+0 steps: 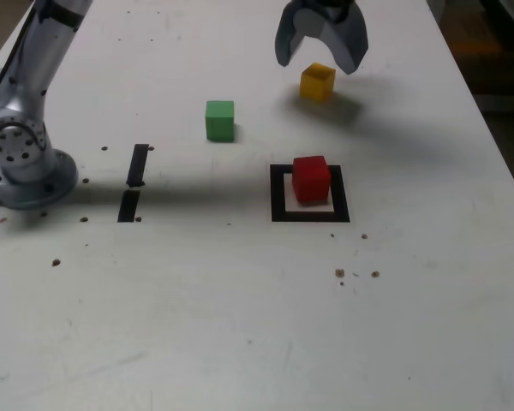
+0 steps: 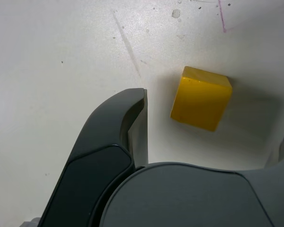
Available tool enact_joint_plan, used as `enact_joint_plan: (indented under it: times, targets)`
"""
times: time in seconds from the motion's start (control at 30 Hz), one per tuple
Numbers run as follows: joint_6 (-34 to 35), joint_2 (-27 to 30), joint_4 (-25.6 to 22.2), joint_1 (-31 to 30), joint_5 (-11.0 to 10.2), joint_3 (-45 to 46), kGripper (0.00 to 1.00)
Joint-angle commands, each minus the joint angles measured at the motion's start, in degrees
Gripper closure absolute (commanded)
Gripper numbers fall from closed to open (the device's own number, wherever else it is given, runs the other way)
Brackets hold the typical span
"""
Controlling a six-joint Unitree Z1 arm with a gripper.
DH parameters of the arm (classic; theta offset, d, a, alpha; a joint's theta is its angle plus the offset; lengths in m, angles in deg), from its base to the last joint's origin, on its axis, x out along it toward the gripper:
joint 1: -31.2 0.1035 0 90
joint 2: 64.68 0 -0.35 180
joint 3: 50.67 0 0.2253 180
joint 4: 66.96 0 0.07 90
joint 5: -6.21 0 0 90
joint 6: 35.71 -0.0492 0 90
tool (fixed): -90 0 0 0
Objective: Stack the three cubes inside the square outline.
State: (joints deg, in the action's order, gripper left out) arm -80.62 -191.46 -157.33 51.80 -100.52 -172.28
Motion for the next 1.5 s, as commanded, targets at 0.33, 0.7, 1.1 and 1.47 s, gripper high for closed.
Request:
enact_joint_plan:
  times: [0.33, 0.7, 1.1, 1.47]
  targets:
    - [-0.4, -1.7, 6.6, 0.9, 0.6, 4.6, 0.48]
    - [-0.4, -1.7, 7.3, 1.0, 2.3, 5.0, 0.82]
    - [10.4, 7.1, -5.7, -2.1, 2.2, 3.3, 0.84]
    - [41.2, 12.6, -14.1, -16.9, 15.6, 6.6, 0.84]
